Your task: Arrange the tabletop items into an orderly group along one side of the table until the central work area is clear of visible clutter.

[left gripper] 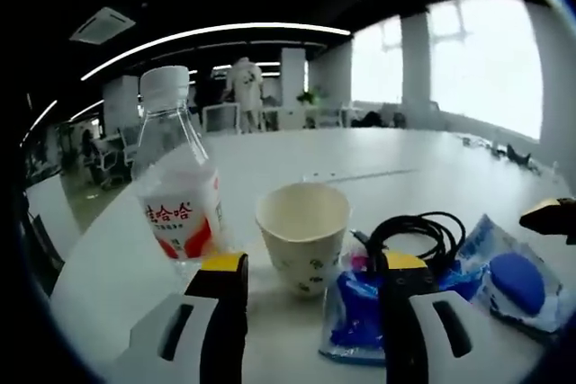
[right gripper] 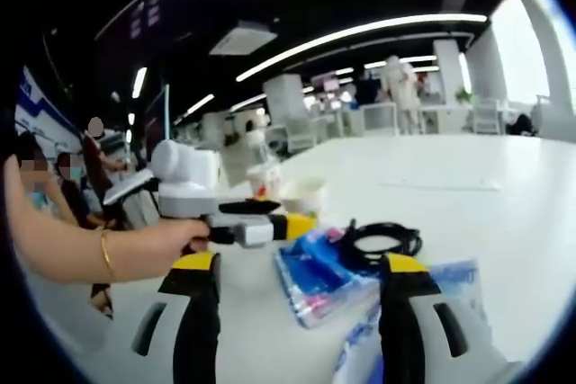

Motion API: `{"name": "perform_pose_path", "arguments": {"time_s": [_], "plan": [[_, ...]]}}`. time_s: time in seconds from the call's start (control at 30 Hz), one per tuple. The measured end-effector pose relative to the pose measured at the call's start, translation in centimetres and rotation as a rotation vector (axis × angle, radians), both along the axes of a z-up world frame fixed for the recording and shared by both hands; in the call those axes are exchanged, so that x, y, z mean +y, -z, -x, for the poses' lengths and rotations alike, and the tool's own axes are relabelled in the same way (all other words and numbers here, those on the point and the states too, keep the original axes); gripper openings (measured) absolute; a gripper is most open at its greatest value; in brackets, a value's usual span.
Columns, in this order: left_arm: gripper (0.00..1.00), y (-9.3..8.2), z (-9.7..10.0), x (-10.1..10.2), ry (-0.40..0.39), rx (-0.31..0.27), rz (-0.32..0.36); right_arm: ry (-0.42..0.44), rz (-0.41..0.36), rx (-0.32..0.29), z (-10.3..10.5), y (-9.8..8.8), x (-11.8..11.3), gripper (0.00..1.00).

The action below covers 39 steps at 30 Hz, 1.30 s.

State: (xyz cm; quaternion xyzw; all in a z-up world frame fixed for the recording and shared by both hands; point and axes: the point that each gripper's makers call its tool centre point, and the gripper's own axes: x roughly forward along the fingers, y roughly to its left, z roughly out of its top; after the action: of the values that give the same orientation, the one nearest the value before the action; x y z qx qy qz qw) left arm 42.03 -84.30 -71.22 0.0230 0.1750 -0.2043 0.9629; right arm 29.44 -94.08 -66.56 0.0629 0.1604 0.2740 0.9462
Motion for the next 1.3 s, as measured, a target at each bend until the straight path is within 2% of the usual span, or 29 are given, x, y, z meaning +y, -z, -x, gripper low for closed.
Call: {"name": "perform_pose_path", "arguments": {"time_s": [0.2, 0.37, 0.5, 0.67, 0.8, 0.93, 1.07, 1.17, 1.23, 1.27, 1.3], "plan": [[0.72, -0.7, 1.1, 0.4, 0.030, 0.010, -0.008, 0.036, 0.008, -0.005, -0.4, -0.4, -1.2, 0.72], [0.79, -1.5, 2.1, 1.1, 0.042, -0.001, -0.042, 0.065, -0.003, 0.037, -0.4, 0.0, -2.0, 0.78], [0.86, -2.4, 3.2, 1.3, 0.061, 0.000, -0.025, 0.080, -0.014, 0.048, -0.3, -0.2, -2.4, 0.81], [0.95, -3.7, 4.6, 1.4, 0.089, 0.009, -0.013, 0.090, 0.022, 0.040, -0.5, -0.8, -3.0, 0.89], [1.00, -5.3, 5.6, 1.8, 0.082, 0.006, 0.028, 0.104, 0.048, 0.065, -0.6, -0.5, -3.7, 0.94], [1.00, -6.1, 6.3, 2.2, 0.081, -0.008, 0.033, 0.117, 0.073, 0.048, -1.0, -0.8, -4.2, 0.94], [1.00, -5.8, 6.7, 2.7, 0.087, 0.012, -0.011, 0.129, 0.064, 0.082, -1.6, -0.6, -4.6, 0.98], [1.00, -5.8, 7.0, 2.8, 0.090, 0.019, 0.005, 0.141, 0.053, 0.101, -2.0, -0.3, -4.8, 1.00], [1.00, -5.6, 7.3, 2.7, 0.104, 0.028, -0.001, 0.151, 0.044, 0.125, -2.3, 0.0, -5.0, 1.00], [1.00, -5.5, 7.4, 2.7, 0.106, 0.032, -0.008, 0.165, 0.027, 0.168, -2.3, 0.5, -5.0, 1.00], [1.00, -5.4, 7.6, 2.7, 0.111, 0.031, -0.015, 0.169, 0.009, 0.180, -2.4, 0.6, -5.0, 1.00]]}}
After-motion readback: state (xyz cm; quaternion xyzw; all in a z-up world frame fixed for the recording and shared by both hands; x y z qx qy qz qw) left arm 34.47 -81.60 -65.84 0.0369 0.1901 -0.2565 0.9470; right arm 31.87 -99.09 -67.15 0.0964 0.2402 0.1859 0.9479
